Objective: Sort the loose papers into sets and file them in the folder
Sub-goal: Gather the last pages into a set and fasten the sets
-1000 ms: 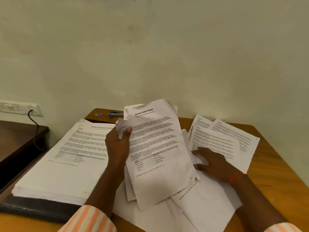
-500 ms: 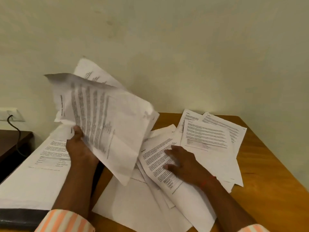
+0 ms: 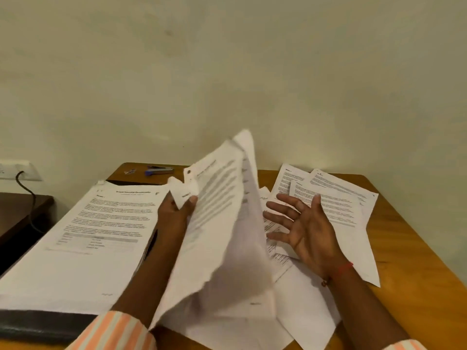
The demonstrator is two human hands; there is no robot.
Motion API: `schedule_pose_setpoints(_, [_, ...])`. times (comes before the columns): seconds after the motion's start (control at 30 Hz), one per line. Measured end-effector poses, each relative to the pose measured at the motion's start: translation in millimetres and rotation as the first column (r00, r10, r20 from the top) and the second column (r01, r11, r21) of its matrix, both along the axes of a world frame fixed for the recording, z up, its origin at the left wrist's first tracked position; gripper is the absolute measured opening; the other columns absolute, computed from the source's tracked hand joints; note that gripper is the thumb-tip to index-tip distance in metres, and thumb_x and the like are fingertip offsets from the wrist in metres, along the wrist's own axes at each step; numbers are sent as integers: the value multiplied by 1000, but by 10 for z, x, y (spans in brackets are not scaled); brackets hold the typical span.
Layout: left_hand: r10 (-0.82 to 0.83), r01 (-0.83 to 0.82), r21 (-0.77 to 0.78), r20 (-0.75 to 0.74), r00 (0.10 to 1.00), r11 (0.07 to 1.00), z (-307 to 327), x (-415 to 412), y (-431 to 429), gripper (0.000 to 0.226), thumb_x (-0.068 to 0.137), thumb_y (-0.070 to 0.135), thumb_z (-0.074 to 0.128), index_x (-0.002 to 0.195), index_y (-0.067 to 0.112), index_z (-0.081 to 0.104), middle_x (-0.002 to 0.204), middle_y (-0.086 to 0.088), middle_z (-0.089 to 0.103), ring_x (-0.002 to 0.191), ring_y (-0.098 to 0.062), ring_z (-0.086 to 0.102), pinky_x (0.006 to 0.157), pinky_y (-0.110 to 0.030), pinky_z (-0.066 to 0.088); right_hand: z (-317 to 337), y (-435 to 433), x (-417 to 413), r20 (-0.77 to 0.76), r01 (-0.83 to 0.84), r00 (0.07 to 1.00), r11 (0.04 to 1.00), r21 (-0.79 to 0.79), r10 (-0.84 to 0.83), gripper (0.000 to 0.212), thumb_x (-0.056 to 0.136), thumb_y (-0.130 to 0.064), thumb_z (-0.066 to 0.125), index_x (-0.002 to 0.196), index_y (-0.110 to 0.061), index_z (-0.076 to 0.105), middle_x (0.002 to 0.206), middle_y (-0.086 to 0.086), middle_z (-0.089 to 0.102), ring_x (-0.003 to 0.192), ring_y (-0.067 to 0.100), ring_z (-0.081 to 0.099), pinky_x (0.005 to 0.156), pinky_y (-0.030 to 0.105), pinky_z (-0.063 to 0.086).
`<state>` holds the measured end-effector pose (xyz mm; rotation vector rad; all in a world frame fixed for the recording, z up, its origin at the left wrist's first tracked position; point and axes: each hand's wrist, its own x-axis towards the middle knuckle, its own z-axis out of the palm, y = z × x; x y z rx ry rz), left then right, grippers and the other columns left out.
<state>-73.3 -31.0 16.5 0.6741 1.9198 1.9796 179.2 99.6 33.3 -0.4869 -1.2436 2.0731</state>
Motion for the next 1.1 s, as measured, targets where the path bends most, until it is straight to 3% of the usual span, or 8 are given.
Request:
schedule_pose_setpoints(0.13, [-73, 74, 16, -74, 995, 997, -34, 264, 1, 60, 87, 18, 79, 136, 25, 46, 122, 14, 61, 102, 0, 62, 73, -12, 50, -20, 11, 71, 79, -71, 995, 997, 34, 68, 86, 76, -80, 57, 131, -14, 62, 124, 16, 67, 112, 39, 63, 86, 60, 54])
schedule_pose_setpoints(0.23, [-107, 102, -69, -70, 992, 992, -15, 334, 2, 51, 86, 29, 79, 125, 37, 47, 110, 26, 60, 94, 1, 65, 67, -16, 53, 30, -53, 118, 86, -75, 994, 996, 41, 71, 57, 97, -51, 41, 138, -13, 54, 134, 14, 64, 124, 35, 60, 101, 55, 50])
schedule_pose_setpoints(0.33, [-189, 187, -105, -13, 982, 977, -3, 431, -5, 30, 90, 36, 73, 115, 25, 62, 103, 8, 74, 80, -10, 75, 59, -20, 58, -22, 19, 129, 250, -86, 968, 962, 260, 19, 39, 97, -18, 63, 135, -13, 56, 128, 8, 68, 119, 32, 65, 98, 52, 54])
schedule_pose_setpoints(0.43, [-318, 326, -14, 178, 931, 945, 41, 462, -23, 22, 97, 32, 65, 114, 19, 67, 104, -2, 78, 88, -23, 77, 74, -39, 63, -143, 85, 102, 344, 46, 916, 905, 422, -207, 36, 90, -5, 71, 124, -14, 65, 119, 3, 73, 112, 25, 69, 99, 53, 52])
schedule_pose_setpoints(0.67, [-425, 445, -19, 255, 868, 896, -4, 422, -11, 22, 101, 20, 58, 122, 16, 65, 114, -5, 76, 97, -29, 75, 87, -53, 60, -166, 124, 158, 263, 198, 928, 949, 247, -262, 33, 93, 0, 64, 125, -7, 64, 119, 10, 72, 109, 30, 70, 99, 55, 52])
schedule_pose_setpoints(0.8, [-428, 437, -23, 161, 889, 899, -29, 485, 7, 25, 100, 25, 60, 124, 17, 64, 114, -1, 76, 98, -25, 75, 85, -49, 61, -144, 93, 123, 242, 267, 916, 935, 233, -321, 31, 94, -6, 66, 125, -11, 65, 117, 7, 73, 107, 29, 71, 97, 52, 54])
schedule_pose_setpoints(0.97, [-378, 379, -17, 50, 924, 925, -55, 530, 20, 25, 100, 27, 60, 125, 21, 63, 112, 6, 76, 96, -14, 75, 69, -25, 60, -195, 86, 82, 194, 265, 936, 951, 157, -293, 34, 94, -5, 66, 128, -9, 63, 121, 12, 71, 111, 33, 69, 100, 56, 50])
schedule_pose_setpoints(1.1, [-369, 369, -14, 30, 929, 929, -82, 545, 42, 28, 102, 32, 56, 125, 20, 64, 114, 4, 75, 98, -15, 74, 74, -28, 62, -217, 101, 96, 230, 162, 950, 965, 207, -209, 38, 92, -1, 65, 129, -9, 62, 125, 11, 70, 115, 32, 67, 101, 55, 50])
